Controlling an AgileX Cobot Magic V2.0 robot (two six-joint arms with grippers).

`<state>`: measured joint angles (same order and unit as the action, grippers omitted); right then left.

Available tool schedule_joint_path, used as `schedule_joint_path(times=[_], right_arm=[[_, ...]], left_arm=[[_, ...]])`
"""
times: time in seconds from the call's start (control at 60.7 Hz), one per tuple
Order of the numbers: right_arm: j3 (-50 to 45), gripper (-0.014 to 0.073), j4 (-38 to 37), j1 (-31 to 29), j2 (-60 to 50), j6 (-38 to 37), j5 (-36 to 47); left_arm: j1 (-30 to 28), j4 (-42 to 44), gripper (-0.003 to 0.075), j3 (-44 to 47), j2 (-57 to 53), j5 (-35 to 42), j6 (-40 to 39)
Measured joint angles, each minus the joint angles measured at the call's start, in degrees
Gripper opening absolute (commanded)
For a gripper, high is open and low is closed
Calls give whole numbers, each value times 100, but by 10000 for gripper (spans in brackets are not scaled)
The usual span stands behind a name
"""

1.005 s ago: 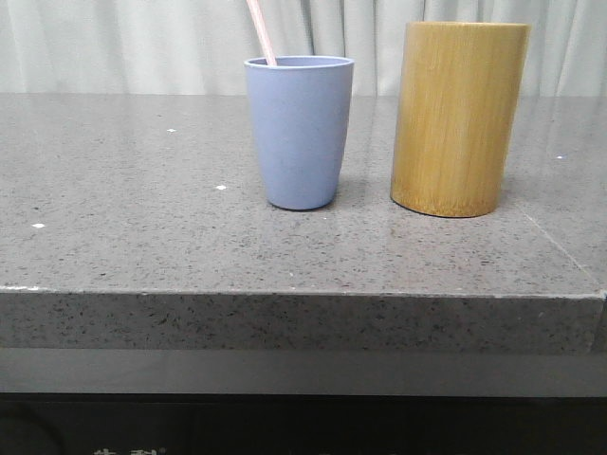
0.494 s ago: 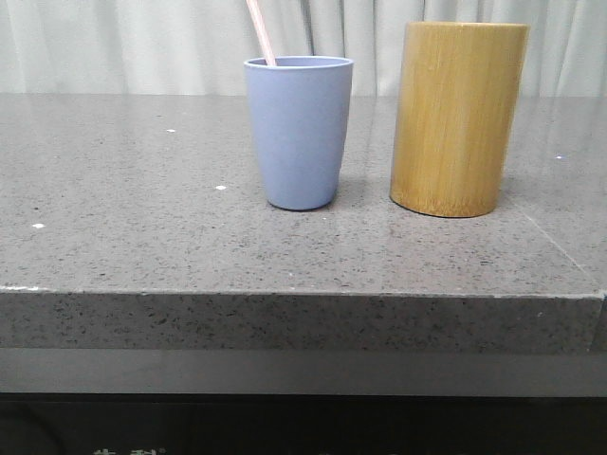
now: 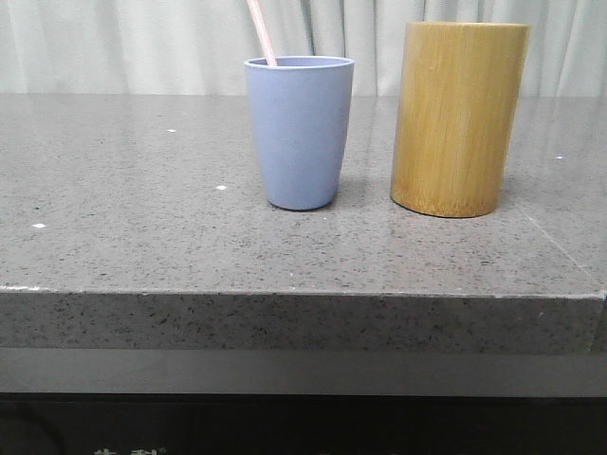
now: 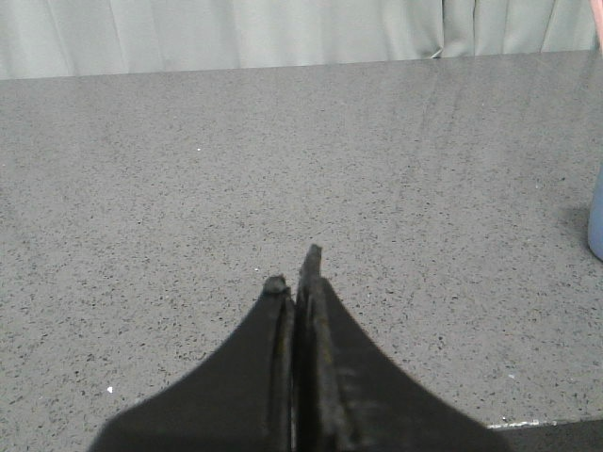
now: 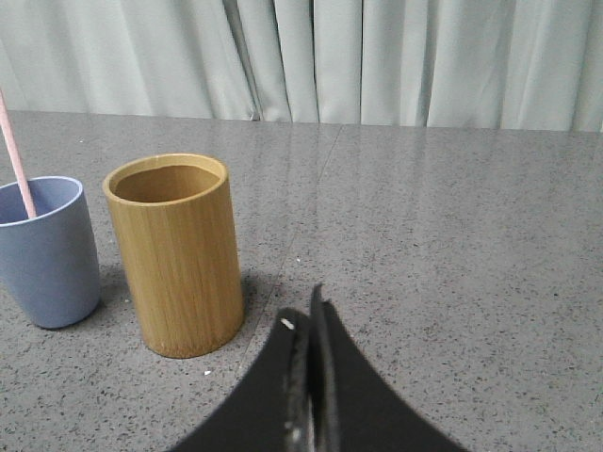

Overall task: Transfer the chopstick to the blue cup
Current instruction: 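Open the right gripper and withdraw it from the blue cup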

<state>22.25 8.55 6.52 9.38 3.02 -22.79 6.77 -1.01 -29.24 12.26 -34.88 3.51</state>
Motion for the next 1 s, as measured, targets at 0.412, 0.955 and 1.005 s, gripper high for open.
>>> schedule_joint_path(times=[0.412, 0.955, 1.005], right_arm=[[0, -88, 0, 0, 0, 0, 0], [0, -88, 9, 0, 0, 0, 0], [0, -88, 9, 0, 0, 0, 0]], left_arm=[[0, 0, -19, 0, 0, 0, 0], [-496, -541, -19, 1660, -1248, 927, 0], [-525, -549, -19, 1861, -1258, 1142, -8]])
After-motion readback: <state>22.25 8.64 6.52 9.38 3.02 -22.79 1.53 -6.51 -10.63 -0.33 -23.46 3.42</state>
